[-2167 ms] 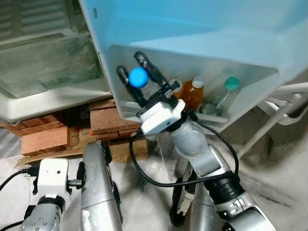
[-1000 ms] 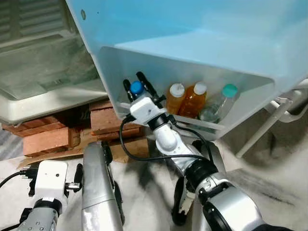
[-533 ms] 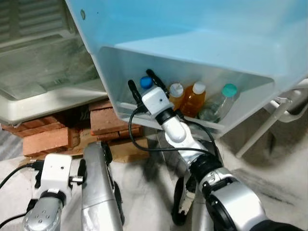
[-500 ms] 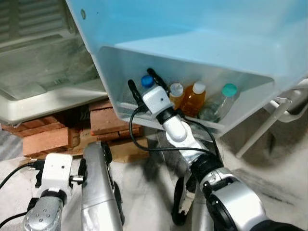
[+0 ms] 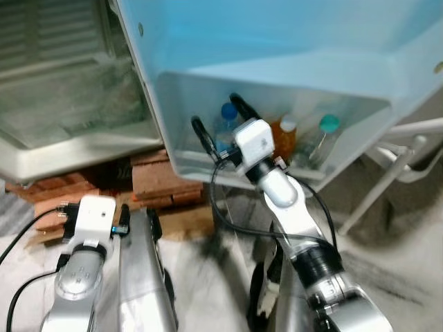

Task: Restocking fridge

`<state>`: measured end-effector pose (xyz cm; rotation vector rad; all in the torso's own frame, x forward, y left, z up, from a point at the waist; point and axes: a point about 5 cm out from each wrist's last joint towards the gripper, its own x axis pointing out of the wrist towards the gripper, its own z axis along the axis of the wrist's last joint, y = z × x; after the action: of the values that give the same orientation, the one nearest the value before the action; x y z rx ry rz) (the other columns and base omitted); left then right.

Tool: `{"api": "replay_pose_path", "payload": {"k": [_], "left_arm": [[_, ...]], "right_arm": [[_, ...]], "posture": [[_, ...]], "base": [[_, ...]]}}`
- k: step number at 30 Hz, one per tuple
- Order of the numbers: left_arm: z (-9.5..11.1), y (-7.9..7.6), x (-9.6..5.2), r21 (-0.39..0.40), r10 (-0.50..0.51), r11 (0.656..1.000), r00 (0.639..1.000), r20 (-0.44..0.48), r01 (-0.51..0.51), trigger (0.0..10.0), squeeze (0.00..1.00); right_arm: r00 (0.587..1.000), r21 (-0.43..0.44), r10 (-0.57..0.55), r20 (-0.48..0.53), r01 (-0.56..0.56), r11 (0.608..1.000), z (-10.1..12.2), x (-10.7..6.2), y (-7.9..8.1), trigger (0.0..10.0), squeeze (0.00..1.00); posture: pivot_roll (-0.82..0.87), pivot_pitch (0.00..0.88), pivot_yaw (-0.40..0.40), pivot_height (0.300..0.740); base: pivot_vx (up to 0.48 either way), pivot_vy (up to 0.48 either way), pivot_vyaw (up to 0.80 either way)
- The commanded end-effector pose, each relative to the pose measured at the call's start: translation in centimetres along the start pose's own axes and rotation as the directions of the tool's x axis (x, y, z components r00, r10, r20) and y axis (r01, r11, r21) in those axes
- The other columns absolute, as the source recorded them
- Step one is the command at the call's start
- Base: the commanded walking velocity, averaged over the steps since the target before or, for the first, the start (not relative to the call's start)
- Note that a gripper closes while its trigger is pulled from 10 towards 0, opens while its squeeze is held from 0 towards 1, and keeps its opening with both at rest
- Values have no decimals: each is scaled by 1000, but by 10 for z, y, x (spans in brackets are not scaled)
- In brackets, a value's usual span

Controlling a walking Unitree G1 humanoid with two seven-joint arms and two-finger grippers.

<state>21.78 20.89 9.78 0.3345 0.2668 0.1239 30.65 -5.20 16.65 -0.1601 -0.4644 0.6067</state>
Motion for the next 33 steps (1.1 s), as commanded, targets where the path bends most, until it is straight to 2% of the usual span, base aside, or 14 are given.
{"api": "replay_pose_path", "payload": {"k": [1, 3, 7, 8, 9, 10, 13, 16, 19, 25, 29, 33], "left_arm": [[-6, 0, 0, -7, -2, 1000, 1000, -17, 2, 10000, 0], [-5, -4, 2, -16, -12, 1000, 1000, -3, 12, 10000, 0], [5, -17, 8, -39, -53, 998, 997, 63, 56, 10000, 0], [5, -17, 9, -41, -52, 998, 997, 64, 55, 10000, 0], [5, -18, 10, -51, -51, 997, 997, 66, 54, 10000, 0], [4, -20, 12, -69, -51, 996, 996, 71, 56, 10000, 0], [6, -25, 17, -85, -60, 994, 994, 90, 68, 10000, 0], [10, -28, 19, -82, -62, 994, 991, 115, 71, 10000, 0], [8, -32, 19, -79, -76, 993, 989, 123, 86, 10000, 0], [2, -35, 17, -85, -97, 991, 989, 115, 108, 10000, 0], [1, -37, 17, -83, -115, 988, 986, 123, 126, 10000, 0], [3, -38, 17, -74, -125, 988, 982, 143, 136, 10000, 0]], "right_arm": [[1000, 28, 19, -3, -18, 999, 5, -11, 3, 10000, 1000], [999, 64, 11, -38, -8, 998, 2, -26, 3, 10000, 1000], [991, 91, -58, -121, 69, 993, 3, -55, -7, 10000, 1000], [986, 99, -85, -142, 100, 990, 2, -59, -9, 10000, 859], [980, 100, -117, -160, 134, 986, 0, -63, -12, 10000, 0], [962, 98, -181, -202, 204, 974, -3, -72, -17, 10000, 0], [933, 98, -258, -251, 289, 952, -6, -84, -23, 10000, 0], [911, 121, -301, -282, 345, 931, -5, -94, -28, 10000, 0], [896, 109, -327, -299, 372, 922, -5, -100, -33, 10000, 0], [883, 102, -348, -315, 396, 912, -6, -98, -37, 10000, 0], [892, 108, -331, -310, 379, 919, -4, -94, -34, 10000, 0], [887, 103, -339, -314, 387, 916, -3, -97, -36, 10000, 0]], "posture": [[187, 104, 12, 461], [176, 79, 26, 461], [155, 36, 21, 461], [155, 36, 21, 461], [144, 22, 16, 461], [142, 18, 15, 461], [115, 0, 9, 461], [102, 0, 10, 461], [99, 0, 7, 466], [96, 0, 12, 496], [89, 0, 15, 518], [85, 0, 11, 539]], "base": [[0, 0, 0], [0, 0, 0], [0, 0, 0], [0, 0, 0], [0, 0, 0], [0, 0, 0], [0, 0, 0], [0, 0, 0], [0, 0, 0], [0, 0, 0], [0, 0, 0], [0, 0, -100]]}}
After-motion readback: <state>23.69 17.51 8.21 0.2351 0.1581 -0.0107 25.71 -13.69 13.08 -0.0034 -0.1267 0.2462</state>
